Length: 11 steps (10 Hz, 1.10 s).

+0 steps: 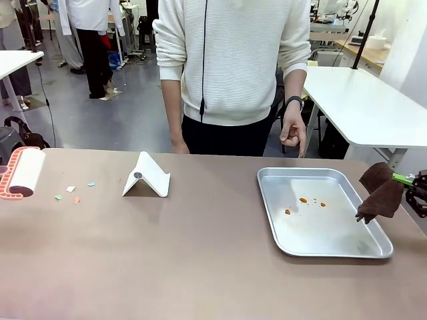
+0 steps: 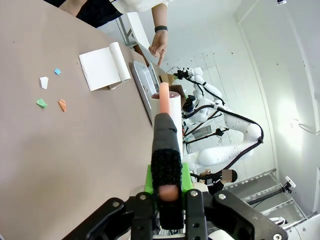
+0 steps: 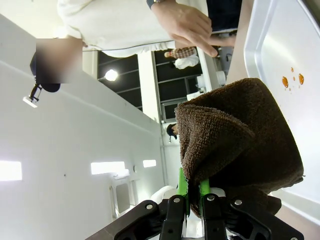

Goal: Clean the surface of the table.
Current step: If a person points to the right, clean the right side of the table with your right hand, and if they point to the left, clean the left side with your left hand.

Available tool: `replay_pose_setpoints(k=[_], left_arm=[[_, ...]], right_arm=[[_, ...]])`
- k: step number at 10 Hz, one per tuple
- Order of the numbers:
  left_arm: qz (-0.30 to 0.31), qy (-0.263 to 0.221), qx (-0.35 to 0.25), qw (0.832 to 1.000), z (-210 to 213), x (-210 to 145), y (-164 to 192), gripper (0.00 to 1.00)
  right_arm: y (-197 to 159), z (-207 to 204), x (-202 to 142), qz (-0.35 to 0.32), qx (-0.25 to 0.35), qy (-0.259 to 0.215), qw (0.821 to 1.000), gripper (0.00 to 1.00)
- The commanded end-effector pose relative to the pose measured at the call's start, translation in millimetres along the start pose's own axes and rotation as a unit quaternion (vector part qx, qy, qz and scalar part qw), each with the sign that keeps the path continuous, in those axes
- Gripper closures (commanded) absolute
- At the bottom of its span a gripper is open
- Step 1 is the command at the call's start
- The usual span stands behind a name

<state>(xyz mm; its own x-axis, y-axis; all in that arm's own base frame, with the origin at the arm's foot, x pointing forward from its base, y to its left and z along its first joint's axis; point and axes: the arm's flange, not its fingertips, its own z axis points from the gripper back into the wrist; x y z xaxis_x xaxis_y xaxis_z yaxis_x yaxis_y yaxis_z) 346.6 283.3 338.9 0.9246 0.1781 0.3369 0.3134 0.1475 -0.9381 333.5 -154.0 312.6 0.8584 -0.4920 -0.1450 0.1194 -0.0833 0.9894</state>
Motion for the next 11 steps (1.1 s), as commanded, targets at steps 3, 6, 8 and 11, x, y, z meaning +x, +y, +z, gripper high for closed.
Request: replay_pose_setpoints(k=[3, 6, 8, 11], left_arm=[[-0.009, -0.001, 0.000, 1.000, -2.3, -1.3, -4.9, 1.00], [-0.009, -0.001, 0.000, 1.000, -2.3, -1.3, -4.9, 1.00], [-0.009, -0.001, 0.000, 1.000, -2.3, -1.3, -4.9, 1.00], [-0.009, -0.001, 0.000, 1.000, -2.3, -1.3, -4.9, 1.00]], right_arm=[[26.5, -30.3, -2.8, 0.044, -0.072, -0.005, 0.996, 0.91], [66.0, -79.3, 10.0, 0.097, -0.221, -0.022, 0.970, 0.91], [79.5, -113.0, 20.4, 0.110, -0.322, -0.074, 0.937, 0.91], [81.5, -148.3, 44.0, 0.129, -0.434, -0.089, 0.887, 0.91]])
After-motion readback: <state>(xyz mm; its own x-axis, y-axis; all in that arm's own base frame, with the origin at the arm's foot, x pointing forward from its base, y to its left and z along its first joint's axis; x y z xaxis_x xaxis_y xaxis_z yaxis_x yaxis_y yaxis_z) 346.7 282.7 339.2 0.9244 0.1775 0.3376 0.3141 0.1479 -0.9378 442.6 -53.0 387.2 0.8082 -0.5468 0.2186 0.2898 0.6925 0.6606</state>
